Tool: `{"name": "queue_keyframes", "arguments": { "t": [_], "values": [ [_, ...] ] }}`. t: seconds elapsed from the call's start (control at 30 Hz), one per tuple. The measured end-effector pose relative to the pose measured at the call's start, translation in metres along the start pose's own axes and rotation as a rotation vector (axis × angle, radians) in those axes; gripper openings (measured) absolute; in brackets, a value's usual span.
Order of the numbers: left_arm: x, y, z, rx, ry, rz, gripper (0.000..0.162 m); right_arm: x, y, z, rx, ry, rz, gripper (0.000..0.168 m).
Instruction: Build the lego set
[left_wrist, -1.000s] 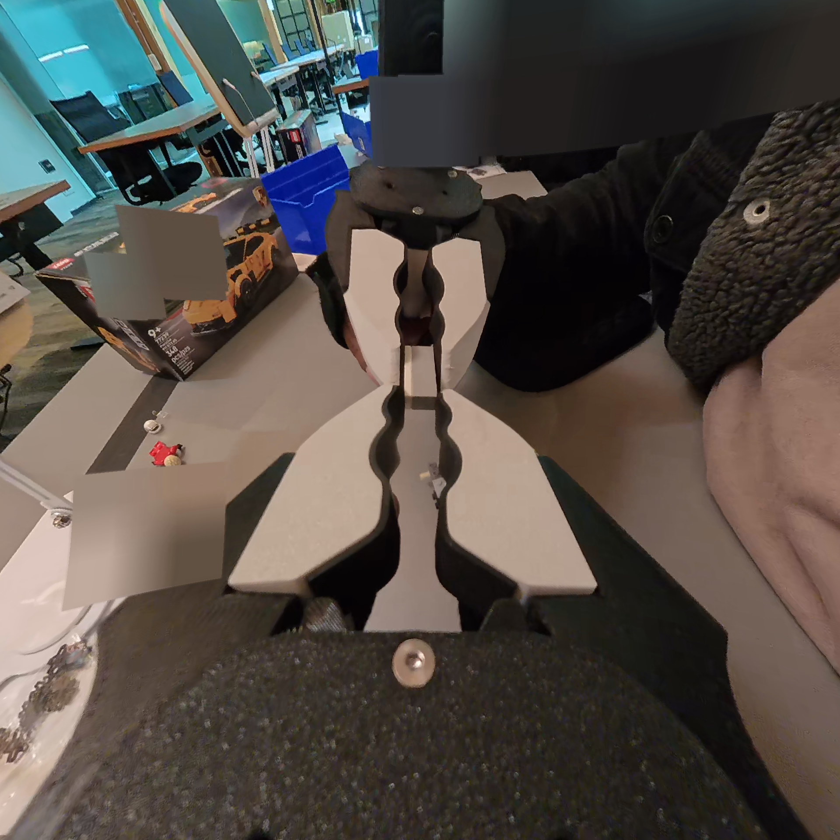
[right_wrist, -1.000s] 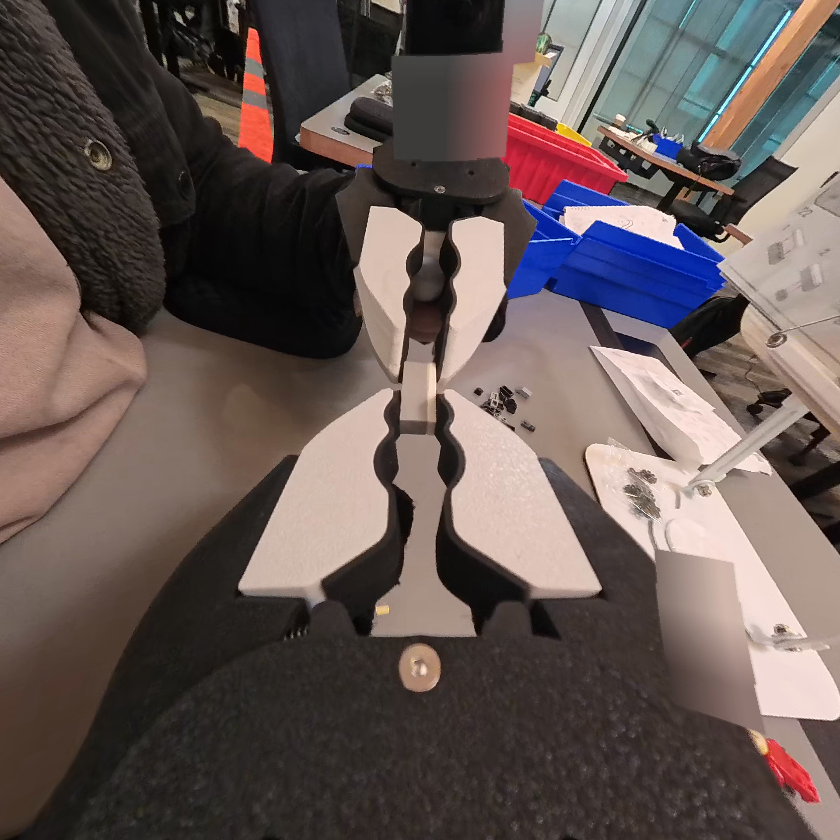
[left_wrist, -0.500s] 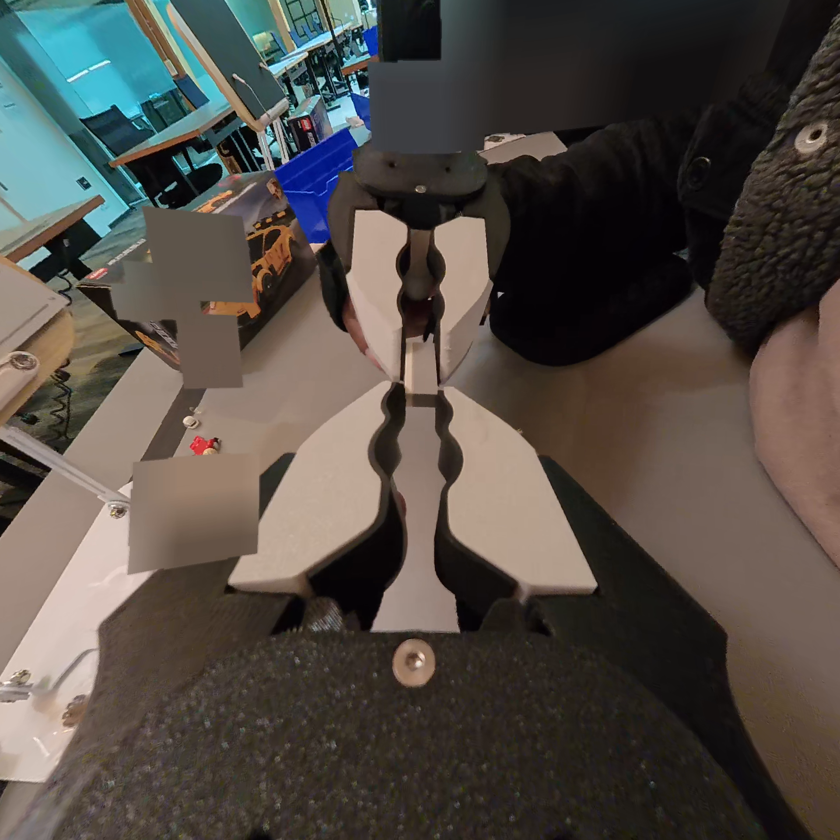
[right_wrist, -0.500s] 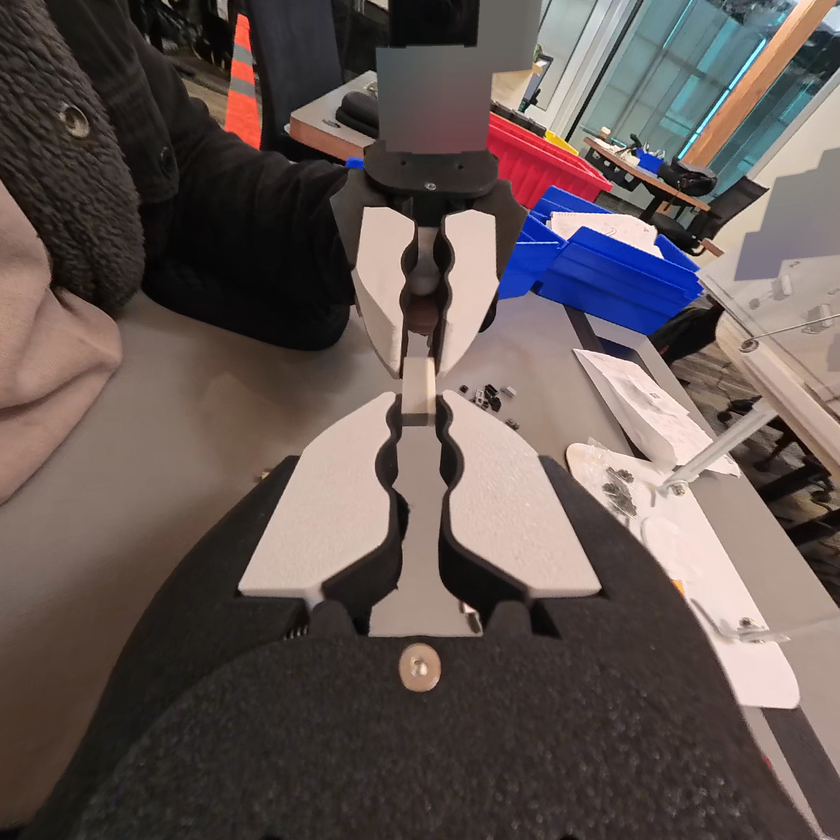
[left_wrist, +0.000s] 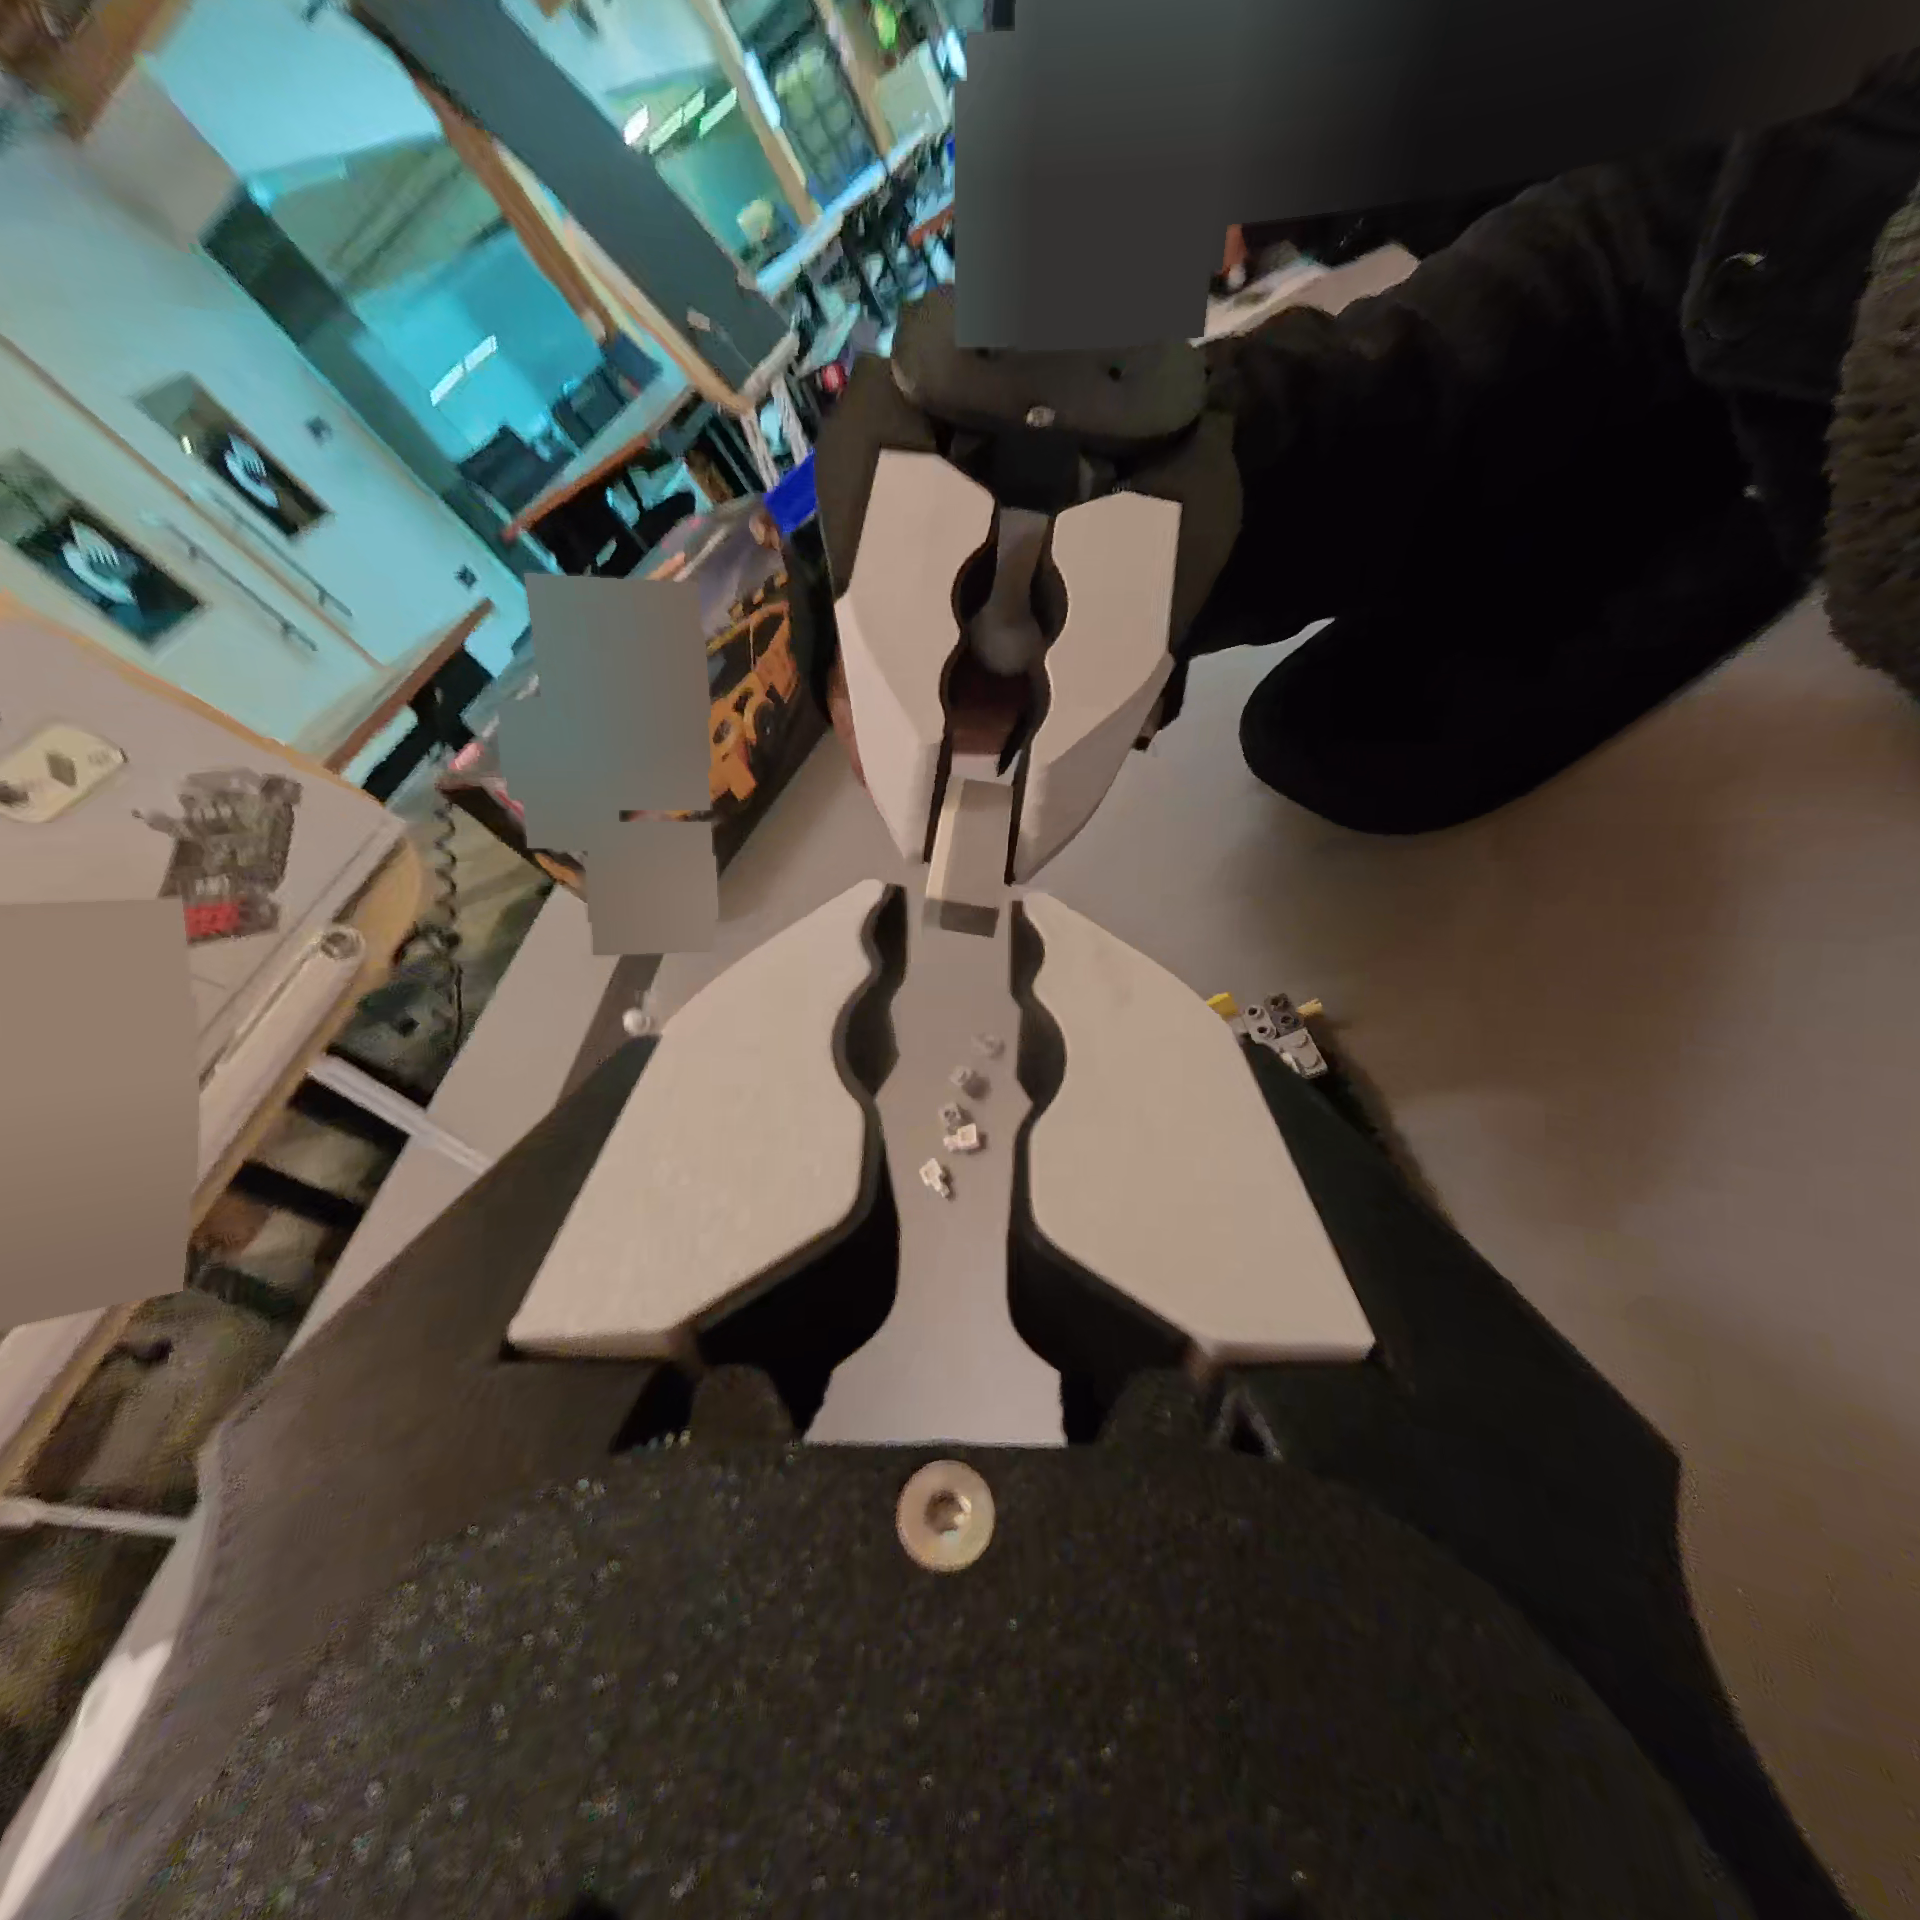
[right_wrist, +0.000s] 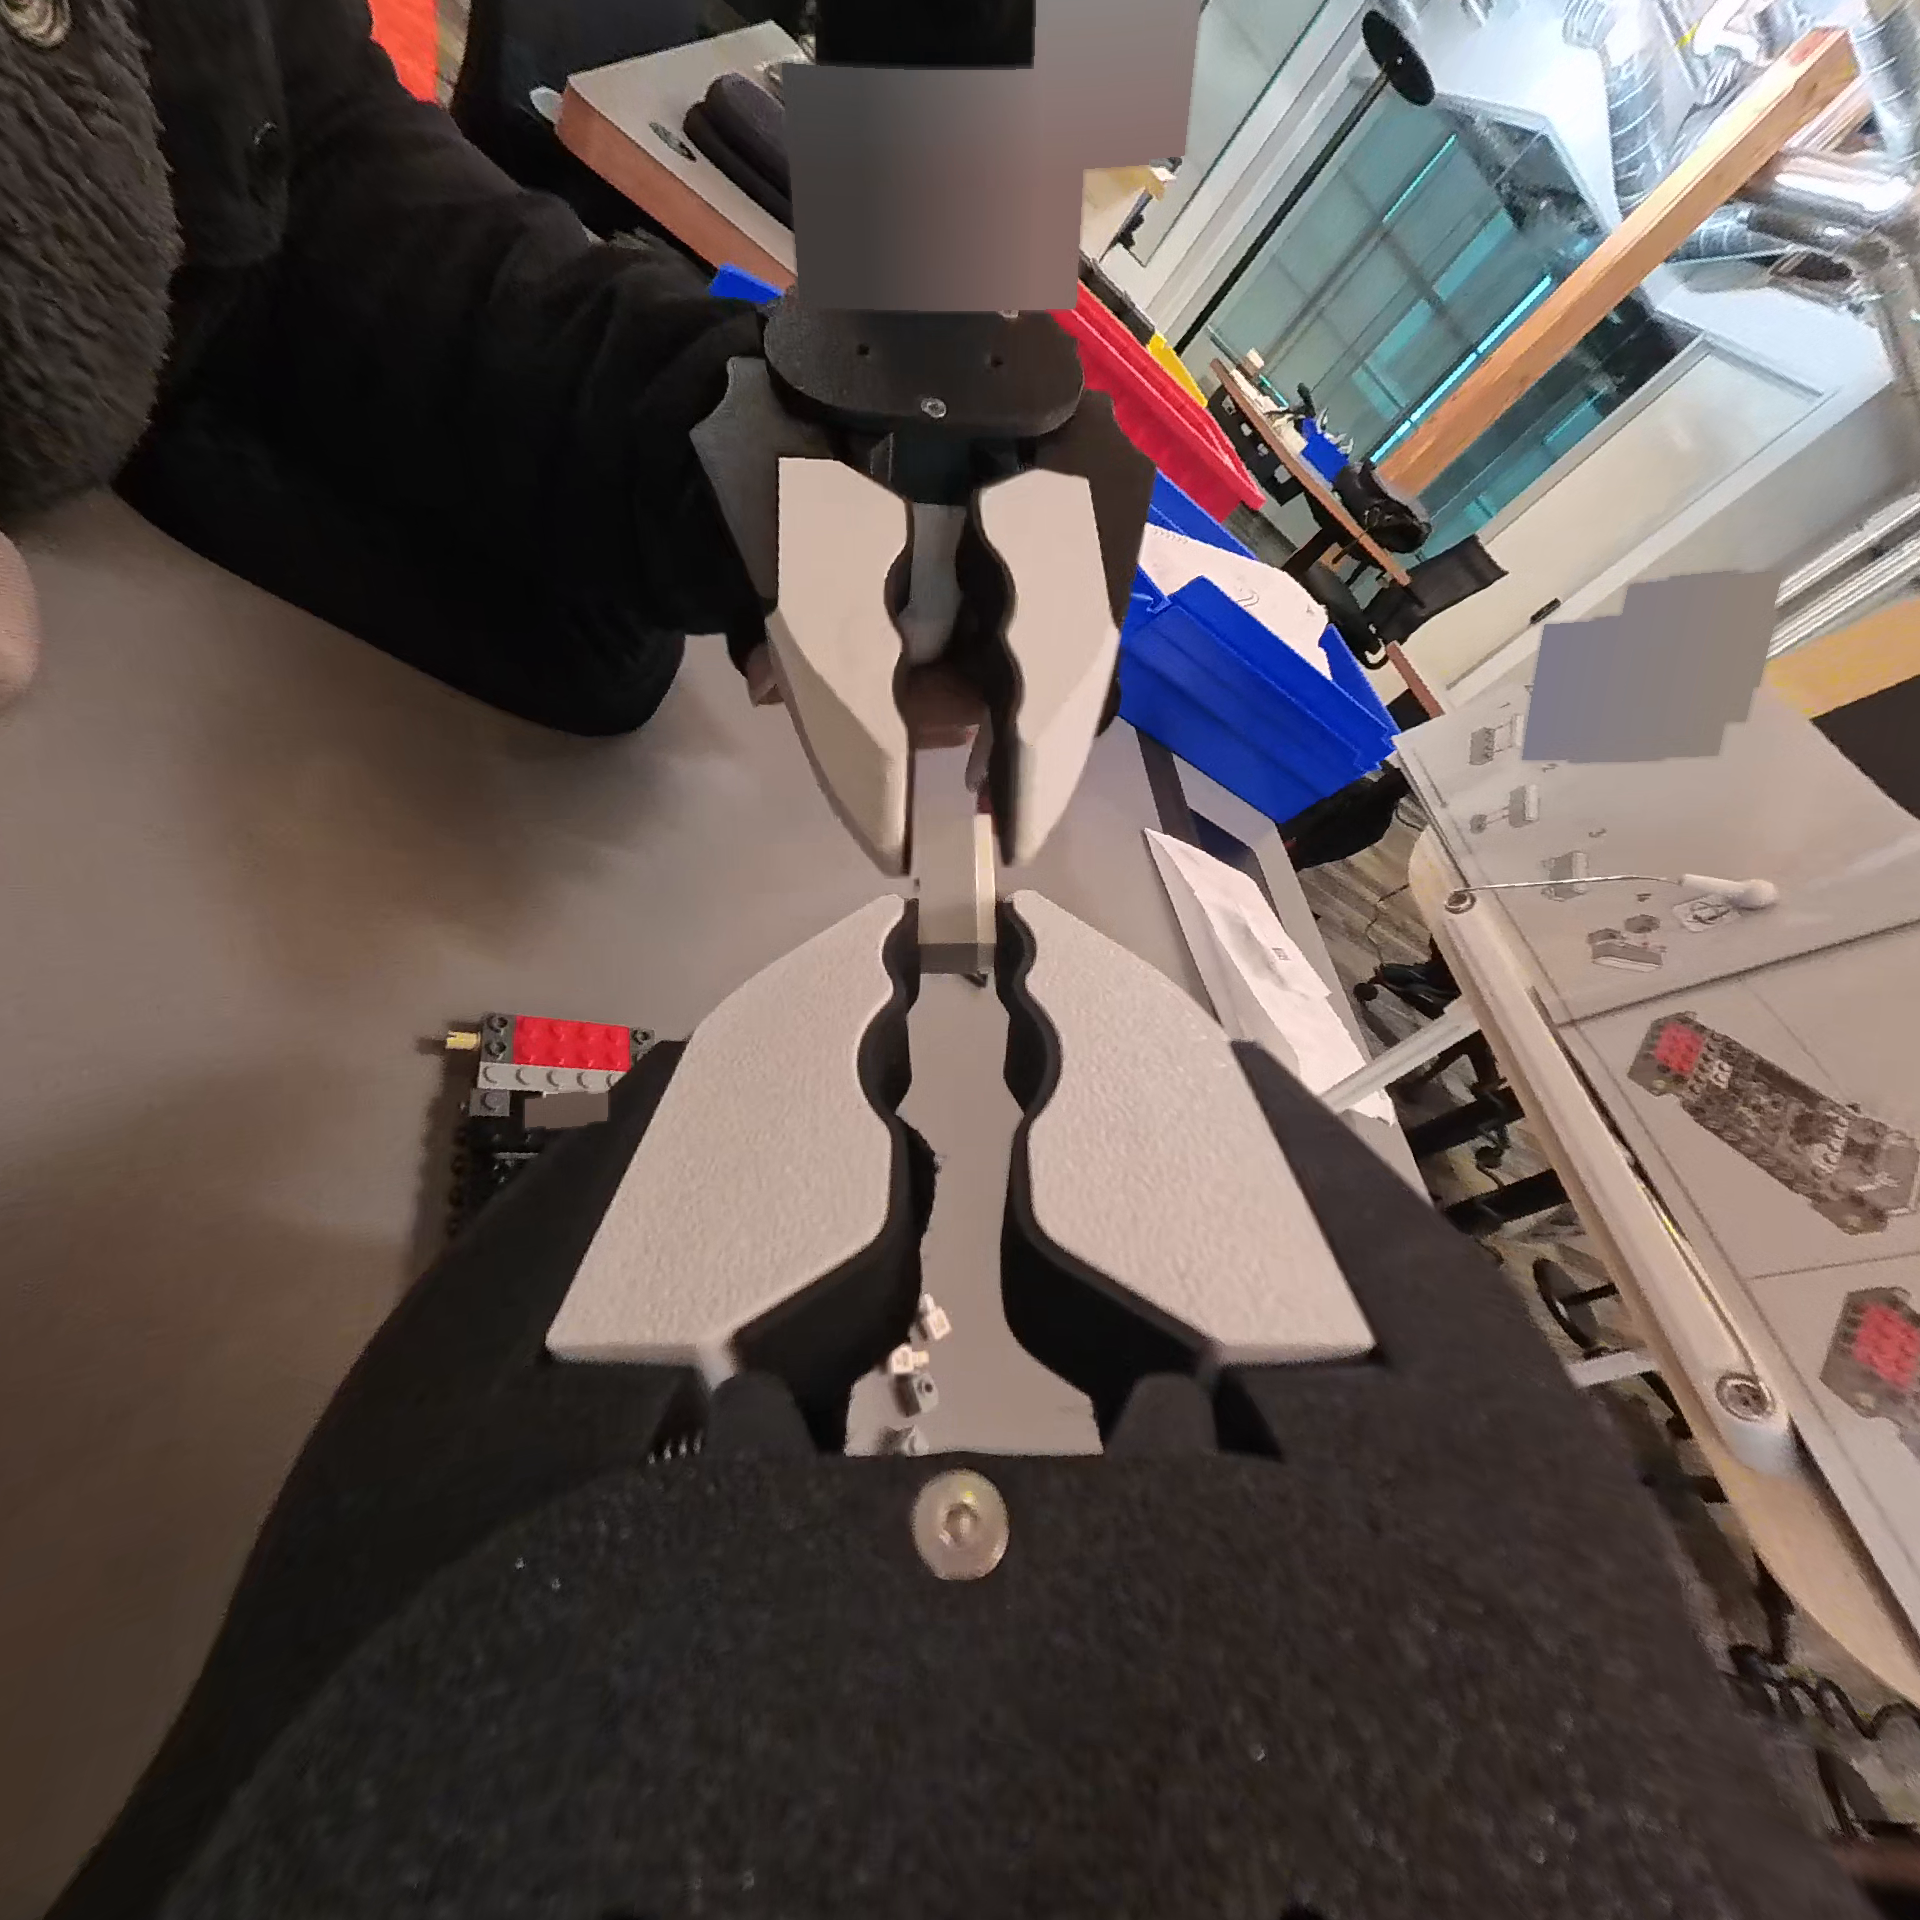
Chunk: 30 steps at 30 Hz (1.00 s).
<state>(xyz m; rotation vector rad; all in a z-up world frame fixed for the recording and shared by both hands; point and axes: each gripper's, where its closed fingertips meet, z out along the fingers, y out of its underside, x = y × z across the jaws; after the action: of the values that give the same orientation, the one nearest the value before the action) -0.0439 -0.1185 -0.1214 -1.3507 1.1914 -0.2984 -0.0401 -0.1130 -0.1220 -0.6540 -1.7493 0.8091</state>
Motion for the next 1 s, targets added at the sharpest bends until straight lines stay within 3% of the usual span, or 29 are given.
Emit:
{"name": "queue_keyframes", "arguments": {
  "t": [0.1,0.2,0.33,0.37,0.43,0.47,0.53,0.77,1.0],
  "values": [
    [0.000,0.010,0.007,-0.091,0.005,-0.080,0.042,-0.001,0.003,0.001,-0.001,-0.010,0.036,0.013],
    [-0.002,0.007,0.007,-0.073,0.005,-0.156,0.036,0.002,0.008,0.000,-0.001,-0.018,0.088,0.013],
    [-0.006,0.011,0.007,-0.082,0.040,-0.347,0.053,0.007,0.017,-0.003,0.012,-0.025,0.174,0.013],
    [-0.008,0.014,0.007,-0.081,0.045,-0.397,0.050,0.008,0.019,-0.003,0.016,-0.030,0.198,0.013],
    [-0.018,0.019,0.005,-0.032,0.018,-0.487,0.005,0.010,0.024,-0.003,0.010,-0.030,0.231,0.013],
    [-0.022,0.021,0.003,0.002,0.020,-0.523,0.000,0.010,0.026,-0.003,0.003,-0.031,0.237,0.013],
    [-0.025,0.030,0.003,-0.002,0.027,-0.553,0.000,0.010,0.030,-0.001,-0.013,-0.024,0.244,0.013],
    [-0.011,0.043,0.015,-0.078,0.025,-0.412,0.000,0.002,0.036,0.005,-0.041,-0.055,0.242,0.013],
    [-0.001,0.046,0.019,-0.163,0.059,-0.388,0.043,0.001,0.038,0.005,-0.046,-0.069,0.253,0.013]
  ]
}}
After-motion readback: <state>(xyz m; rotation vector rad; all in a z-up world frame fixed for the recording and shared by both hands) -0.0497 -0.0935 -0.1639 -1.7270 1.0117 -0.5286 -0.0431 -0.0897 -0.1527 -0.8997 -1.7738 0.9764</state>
